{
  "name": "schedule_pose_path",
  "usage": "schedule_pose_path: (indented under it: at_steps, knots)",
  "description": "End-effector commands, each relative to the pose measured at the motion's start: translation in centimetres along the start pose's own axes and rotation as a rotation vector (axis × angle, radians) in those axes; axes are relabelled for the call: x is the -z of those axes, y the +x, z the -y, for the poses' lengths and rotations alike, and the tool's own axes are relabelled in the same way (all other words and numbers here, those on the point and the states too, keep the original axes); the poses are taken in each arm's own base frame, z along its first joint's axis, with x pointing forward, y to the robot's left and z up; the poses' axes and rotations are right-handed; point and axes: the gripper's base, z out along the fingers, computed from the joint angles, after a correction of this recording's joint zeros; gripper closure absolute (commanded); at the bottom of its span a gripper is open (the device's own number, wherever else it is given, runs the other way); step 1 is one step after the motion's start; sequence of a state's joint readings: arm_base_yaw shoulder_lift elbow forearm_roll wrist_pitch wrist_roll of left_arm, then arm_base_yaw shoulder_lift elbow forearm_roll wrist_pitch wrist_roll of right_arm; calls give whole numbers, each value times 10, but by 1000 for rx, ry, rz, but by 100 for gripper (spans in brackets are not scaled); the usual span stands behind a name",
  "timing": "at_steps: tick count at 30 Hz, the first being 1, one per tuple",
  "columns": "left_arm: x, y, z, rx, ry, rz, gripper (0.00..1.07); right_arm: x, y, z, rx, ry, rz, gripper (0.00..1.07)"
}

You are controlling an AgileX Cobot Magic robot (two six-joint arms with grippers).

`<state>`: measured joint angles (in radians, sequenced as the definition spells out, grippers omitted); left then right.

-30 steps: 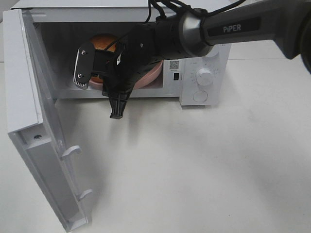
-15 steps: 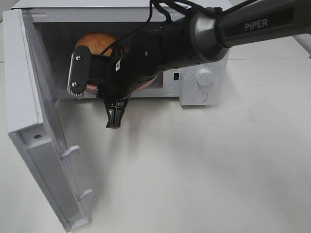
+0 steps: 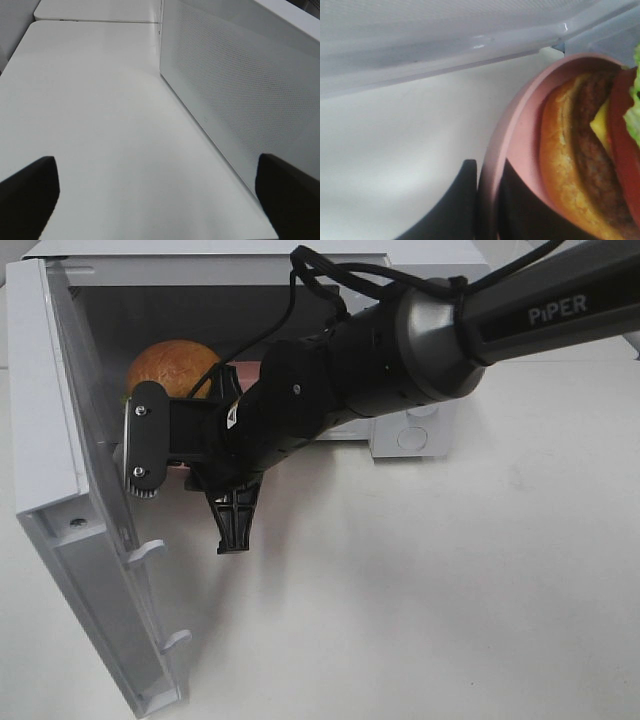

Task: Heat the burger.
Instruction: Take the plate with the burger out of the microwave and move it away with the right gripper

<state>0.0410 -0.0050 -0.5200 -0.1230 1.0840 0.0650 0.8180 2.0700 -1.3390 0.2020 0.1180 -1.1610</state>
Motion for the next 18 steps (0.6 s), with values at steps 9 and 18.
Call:
schedule_pose_path:
  at_steps: [9, 18]
  knots:
    - [2, 0, 1, 8, 6, 27, 7, 38, 1, -8, 41, 91, 42, 107]
    - [2, 0, 1, 8, 6, 27, 7, 59, 13, -26, 68, 92, 31, 107]
